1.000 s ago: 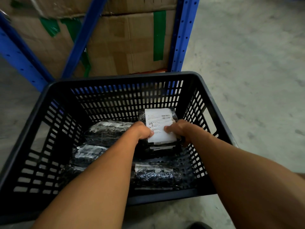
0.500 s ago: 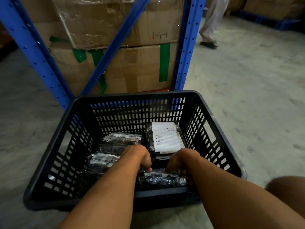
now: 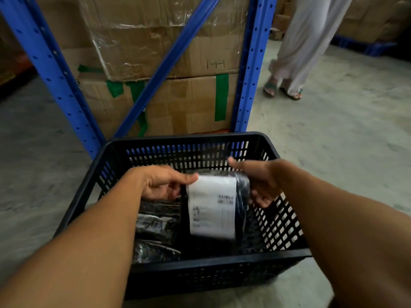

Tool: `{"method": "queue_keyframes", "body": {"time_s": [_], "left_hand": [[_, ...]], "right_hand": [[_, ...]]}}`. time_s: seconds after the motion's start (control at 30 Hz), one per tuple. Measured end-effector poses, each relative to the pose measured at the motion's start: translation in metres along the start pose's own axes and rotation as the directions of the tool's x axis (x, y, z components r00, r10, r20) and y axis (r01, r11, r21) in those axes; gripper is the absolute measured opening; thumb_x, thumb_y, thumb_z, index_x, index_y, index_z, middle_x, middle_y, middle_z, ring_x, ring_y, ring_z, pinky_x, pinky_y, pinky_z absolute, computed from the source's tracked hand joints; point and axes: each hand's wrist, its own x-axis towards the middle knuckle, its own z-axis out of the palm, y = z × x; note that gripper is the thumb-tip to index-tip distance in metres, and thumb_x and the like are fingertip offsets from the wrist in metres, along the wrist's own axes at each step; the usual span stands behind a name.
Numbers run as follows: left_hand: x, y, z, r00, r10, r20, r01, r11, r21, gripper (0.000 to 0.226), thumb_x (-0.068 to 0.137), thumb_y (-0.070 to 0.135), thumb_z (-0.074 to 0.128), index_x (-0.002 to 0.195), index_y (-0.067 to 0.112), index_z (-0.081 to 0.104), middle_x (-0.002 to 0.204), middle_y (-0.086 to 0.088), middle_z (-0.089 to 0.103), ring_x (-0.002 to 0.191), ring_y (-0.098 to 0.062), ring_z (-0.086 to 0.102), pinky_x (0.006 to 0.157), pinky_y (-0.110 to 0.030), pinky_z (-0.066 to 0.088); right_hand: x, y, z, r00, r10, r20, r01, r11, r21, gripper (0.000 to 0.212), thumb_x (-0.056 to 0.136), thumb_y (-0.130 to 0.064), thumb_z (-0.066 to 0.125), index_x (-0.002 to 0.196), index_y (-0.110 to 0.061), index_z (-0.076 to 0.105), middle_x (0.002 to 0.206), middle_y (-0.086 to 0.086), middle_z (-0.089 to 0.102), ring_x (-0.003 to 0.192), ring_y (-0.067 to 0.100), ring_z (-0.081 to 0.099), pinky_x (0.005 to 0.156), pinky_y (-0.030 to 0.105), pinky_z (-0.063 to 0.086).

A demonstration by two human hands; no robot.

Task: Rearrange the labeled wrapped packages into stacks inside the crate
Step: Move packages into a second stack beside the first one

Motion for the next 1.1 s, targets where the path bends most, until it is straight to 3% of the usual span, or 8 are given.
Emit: {"method": "queue_keyframes", "body": {"time_s": [0.13,0.33,0.5,0.63,0.73,0.87,0.97,1.1], "left_hand": [[-0.005,0.011,-0.003,0.978,0.152,-0.147,-0.155,0.988,-0.013,0.053,0.053,0.033,0.082,0.094,0.001,0.072,0.073,0.0,0.062,0.053,-0.006,0.039,0.038,-0.013,0.037],[-0.005,0.019,-0.003,0.901,0.226,-0.371,-0.217,0.974,0.066,0.088,0.032,0.065,0.085,0.1,0.011,0.074,0.084,0.0,0.066,0.065,-0.01,0.046,0.051,-0.022,0.04],[0.005,0.013,-0.001,0.911,0.187,-0.368,-0.231,0.97,-0.078,0.096,0.028,0.073,0.083,0.103,0.013,0.071,0.099,-0.006,0.078,0.088,-0.023,0.072,0.076,-0.039,0.055],[0.017,0.017,0.01,0.936,0.101,-0.337,-0.167,0.971,-0.173,0.083,0.063,0.078,0.064,0.116,0.015,0.063,0.106,-0.01,0.075,0.09,-0.032,0.071,0.071,-0.053,0.057],[0.025,0.018,0.021,0.922,0.1,-0.374,-0.171,0.972,-0.16,0.066,0.074,0.059,0.072,0.117,0.011,0.062,0.11,-0.008,0.072,0.09,-0.03,0.069,0.06,-0.04,0.058],[0.04,0.014,0.032,0.879,0.191,-0.437,-0.199,0.98,0.027,0.055,0.071,0.015,0.085,0.117,-0.002,0.062,0.114,-0.016,0.071,0.098,-0.031,0.069,0.085,-0.043,0.057],[0.047,0.011,0.045,0.852,0.227,-0.471,-0.205,0.974,0.098,0.074,0.071,0.014,0.085,0.133,-0.002,0.049,0.13,-0.015,0.061,0.114,-0.032,0.06,0.101,-0.04,0.047],[0.063,0.002,0.06,0.855,0.214,-0.473,-0.153,0.974,0.164,0.072,0.073,0.014,0.084,0.132,-0.004,0.046,0.125,-0.012,0.056,0.1,-0.022,0.049,0.085,-0.027,0.037]], "right_hand": [[0.007,-0.004,-0.006,0.961,-0.237,-0.141,0.272,0.899,0.344,0.078,0.053,-0.097,0.045,0.055,-0.019,0.043,0.053,0.001,0.041,0.041,0.013,0.029,0.05,0.022,0.036],[0.011,-0.003,0.0,0.931,-0.359,-0.064,0.354,0.851,0.387,0.073,0.036,-0.085,0.073,0.051,-0.015,0.062,0.053,0.002,0.048,0.041,0.012,0.036,0.055,0.024,0.045],[0.002,-0.004,-0.006,0.93,-0.367,0.018,0.354,0.908,0.226,0.061,0.034,-0.051,0.096,0.08,-0.016,0.074,0.056,-0.004,0.053,0.046,0.007,0.043,0.055,0.023,0.049],[0.015,-0.014,-0.005,0.932,-0.264,-0.247,0.315,0.928,0.197,0.093,0.035,-0.069,0.087,0.111,-0.019,0.064,0.101,0.002,0.062,0.09,0.019,0.061,0.08,0.041,0.052],[0.031,-0.019,0.0,0.893,-0.249,-0.375,0.361,0.894,0.266,0.096,0.057,-0.072,0.074,0.131,-0.013,0.055,0.129,0.015,0.061,0.112,0.041,0.062,0.095,0.062,0.047],[0.043,-0.008,0.003,0.843,-0.26,-0.472,0.374,0.912,0.166,0.083,0.067,-0.044,0.083,0.133,-0.004,0.051,0.134,0.017,0.06,0.115,0.04,0.061,0.101,0.058,0.048],[0.048,-0.001,0.006,0.803,-0.249,-0.542,0.377,0.916,0.137,0.073,0.072,-0.037,0.084,0.128,-0.002,0.053,0.129,0.016,0.063,0.113,0.039,0.062,0.098,0.055,0.051],[0.055,0.007,0.006,0.764,-0.239,-0.599,0.389,0.912,0.132,0.056,0.075,-0.022,0.085,0.119,0.001,0.058,0.123,0.018,0.066,0.109,0.036,0.065,0.097,0.051,0.054]]}}
